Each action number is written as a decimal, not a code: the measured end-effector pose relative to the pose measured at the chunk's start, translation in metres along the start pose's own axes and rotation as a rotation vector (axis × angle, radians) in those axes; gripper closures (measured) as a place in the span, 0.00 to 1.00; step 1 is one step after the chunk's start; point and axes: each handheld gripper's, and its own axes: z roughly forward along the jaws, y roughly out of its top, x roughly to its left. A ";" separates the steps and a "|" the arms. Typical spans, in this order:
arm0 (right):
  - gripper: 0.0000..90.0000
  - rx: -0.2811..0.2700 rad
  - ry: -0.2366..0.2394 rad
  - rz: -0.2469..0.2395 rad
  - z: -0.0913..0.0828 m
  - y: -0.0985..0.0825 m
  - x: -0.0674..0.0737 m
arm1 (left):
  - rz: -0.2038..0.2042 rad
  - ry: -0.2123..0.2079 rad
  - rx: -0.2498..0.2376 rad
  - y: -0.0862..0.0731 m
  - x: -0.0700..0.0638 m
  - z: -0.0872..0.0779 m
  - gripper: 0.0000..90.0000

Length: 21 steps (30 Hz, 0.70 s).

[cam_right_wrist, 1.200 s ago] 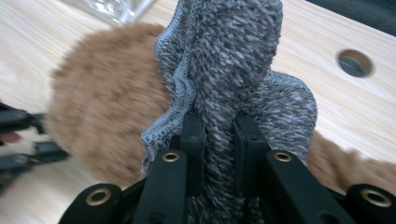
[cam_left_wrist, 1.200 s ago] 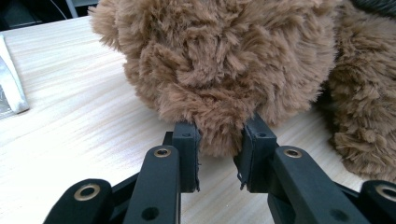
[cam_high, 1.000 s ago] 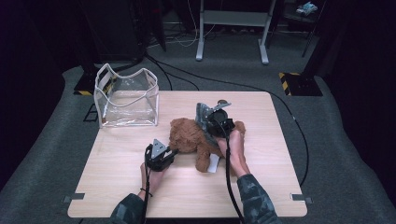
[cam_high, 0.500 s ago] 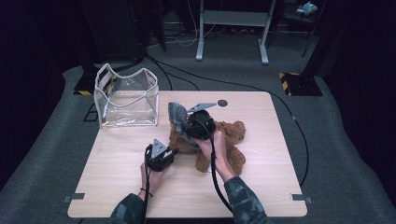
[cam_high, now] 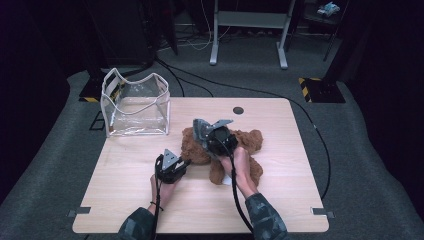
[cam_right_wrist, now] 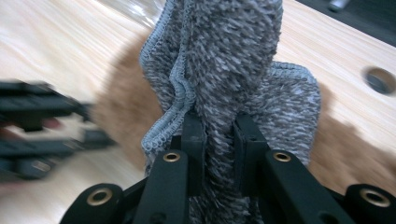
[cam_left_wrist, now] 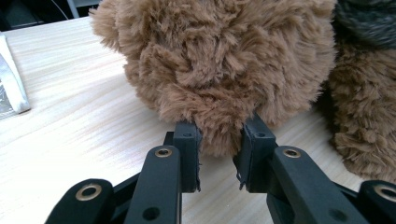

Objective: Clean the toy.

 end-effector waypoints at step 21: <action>0.86 0.001 -0.137 0.165 -0.028 -0.049 -0.064 | 0.001 0.001 -0.008 0.000 -0.001 0.001 0.81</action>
